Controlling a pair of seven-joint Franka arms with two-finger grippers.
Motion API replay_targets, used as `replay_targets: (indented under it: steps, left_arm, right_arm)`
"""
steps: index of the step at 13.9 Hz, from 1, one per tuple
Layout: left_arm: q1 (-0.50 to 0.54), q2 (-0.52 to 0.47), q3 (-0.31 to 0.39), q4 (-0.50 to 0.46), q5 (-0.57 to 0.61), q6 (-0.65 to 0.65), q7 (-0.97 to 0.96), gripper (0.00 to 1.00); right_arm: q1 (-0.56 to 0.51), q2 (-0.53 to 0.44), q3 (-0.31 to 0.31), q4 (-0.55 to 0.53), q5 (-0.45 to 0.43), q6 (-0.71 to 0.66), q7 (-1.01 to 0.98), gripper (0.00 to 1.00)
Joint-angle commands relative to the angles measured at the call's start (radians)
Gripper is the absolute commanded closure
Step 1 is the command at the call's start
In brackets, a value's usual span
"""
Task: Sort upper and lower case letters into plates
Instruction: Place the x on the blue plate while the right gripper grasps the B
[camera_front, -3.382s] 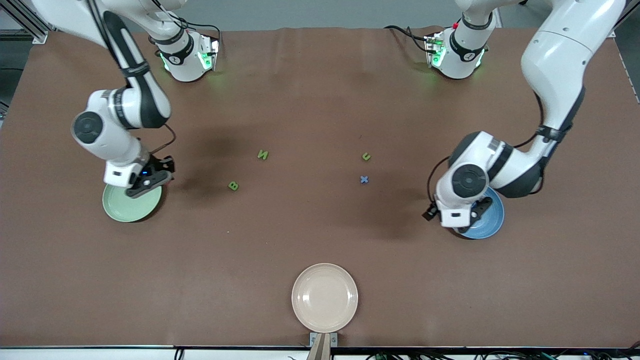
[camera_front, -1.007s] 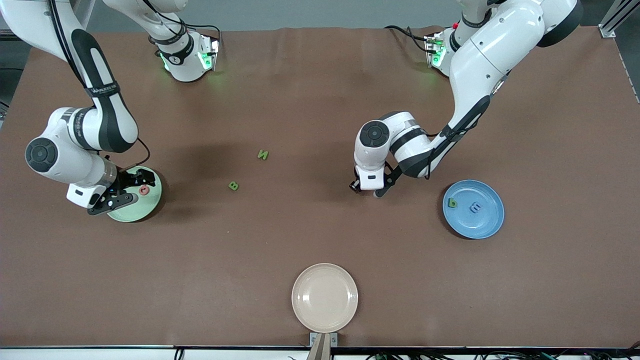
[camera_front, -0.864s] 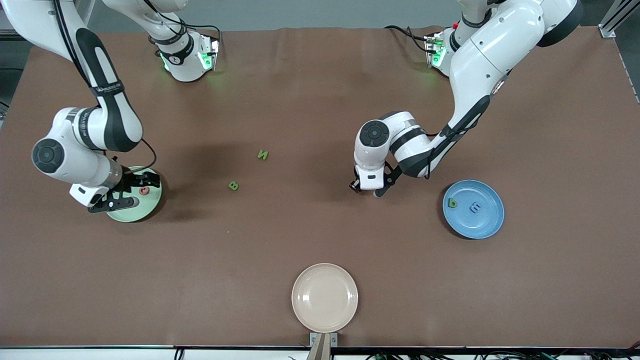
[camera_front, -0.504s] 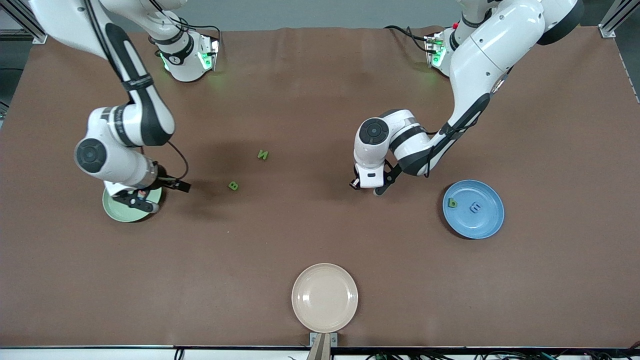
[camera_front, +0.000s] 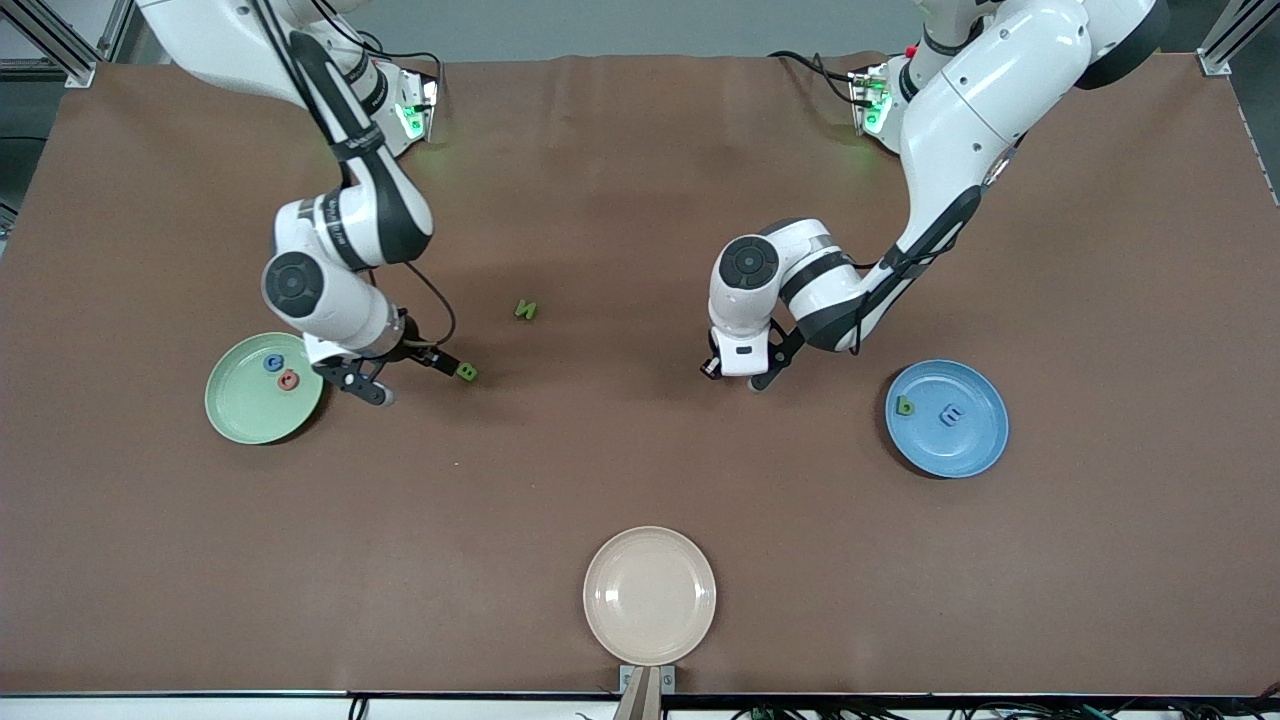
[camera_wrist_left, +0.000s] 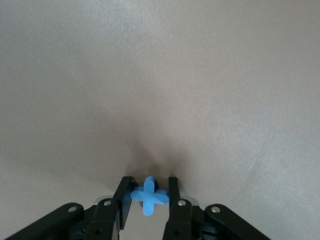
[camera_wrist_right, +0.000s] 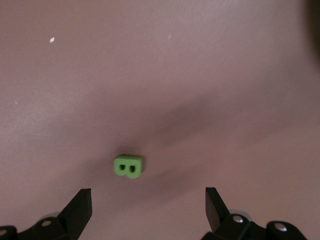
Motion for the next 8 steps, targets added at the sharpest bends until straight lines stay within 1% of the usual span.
replay_targets:
  steps: [1, 4, 6, 8]
  left_arm:
    - [0.022, -0.035, 0.006, 0.013, 0.022, -0.022, 0.003, 0.97]
    - [0.08, -0.084, 0.003, 0.018, 0.022, -0.038, 0.104, 1.0]
    - [0.114, -0.102, 0.001, 0.03, 0.02, -0.038, 0.179, 1.0]
    - [0.174, -0.119, -0.002, 0.033, 0.02, -0.039, 0.266, 1.0]
  right_arm:
    - [0.056, 0.007, -0.011, -0.028, 0.021, 0.058, 0.097, 0.0]
    - [0.091, 0.062, -0.014, -0.026, 0.018, 0.111, 0.117, 0.0]
    - [0.096, 0.082, -0.014, -0.026, 0.017, 0.127, 0.119, 0.01]
    - [0.11, 0.097, -0.017, -0.023, 0.009, 0.134, 0.125, 0.02]
